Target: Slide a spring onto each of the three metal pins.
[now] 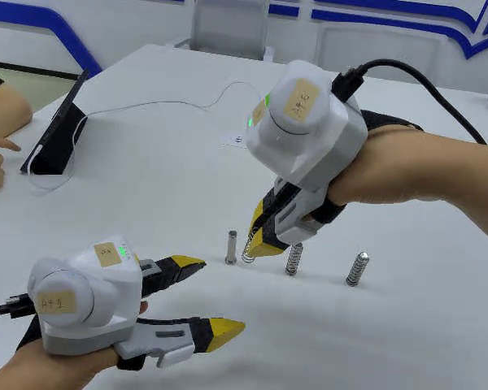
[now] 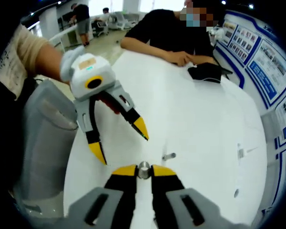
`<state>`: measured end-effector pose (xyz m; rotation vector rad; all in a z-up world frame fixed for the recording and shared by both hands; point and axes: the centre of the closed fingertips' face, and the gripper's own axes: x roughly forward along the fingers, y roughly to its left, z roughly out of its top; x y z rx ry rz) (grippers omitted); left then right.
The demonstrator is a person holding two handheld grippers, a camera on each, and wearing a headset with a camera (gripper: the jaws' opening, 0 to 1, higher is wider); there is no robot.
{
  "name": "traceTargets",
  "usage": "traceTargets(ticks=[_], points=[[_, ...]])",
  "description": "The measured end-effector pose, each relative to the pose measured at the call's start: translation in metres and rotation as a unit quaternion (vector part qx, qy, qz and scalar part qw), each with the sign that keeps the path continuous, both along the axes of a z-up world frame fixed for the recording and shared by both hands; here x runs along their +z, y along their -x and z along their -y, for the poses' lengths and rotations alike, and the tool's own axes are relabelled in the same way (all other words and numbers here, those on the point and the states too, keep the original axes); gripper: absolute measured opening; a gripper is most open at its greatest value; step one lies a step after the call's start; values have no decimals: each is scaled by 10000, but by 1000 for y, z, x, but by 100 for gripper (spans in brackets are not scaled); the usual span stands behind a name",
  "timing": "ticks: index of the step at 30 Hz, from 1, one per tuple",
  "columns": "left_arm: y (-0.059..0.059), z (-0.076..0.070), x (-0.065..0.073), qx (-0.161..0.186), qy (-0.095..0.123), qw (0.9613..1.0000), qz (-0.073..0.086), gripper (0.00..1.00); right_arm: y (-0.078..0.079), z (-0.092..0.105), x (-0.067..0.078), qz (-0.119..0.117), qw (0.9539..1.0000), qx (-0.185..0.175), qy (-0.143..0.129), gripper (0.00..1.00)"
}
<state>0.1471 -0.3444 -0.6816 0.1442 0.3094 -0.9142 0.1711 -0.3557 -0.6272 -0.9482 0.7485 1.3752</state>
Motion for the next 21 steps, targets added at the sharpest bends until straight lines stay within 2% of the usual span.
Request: traceTargets(ticks=[11, 16, 21], points=[[-1, -3, 0, 52, 11, 10000, -23, 64, -29, -7, 1, 108, 9998, -126, 81, 12], [-1, -5, 0, 63, 6, 10000, -33, 65, -34, -13, 0, 130, 9997, -164, 96, 12], [-1, -6, 0, 91, 11, 9999, -45, 66, -42, -16, -7, 165, 9995, -172, 193, 12]])
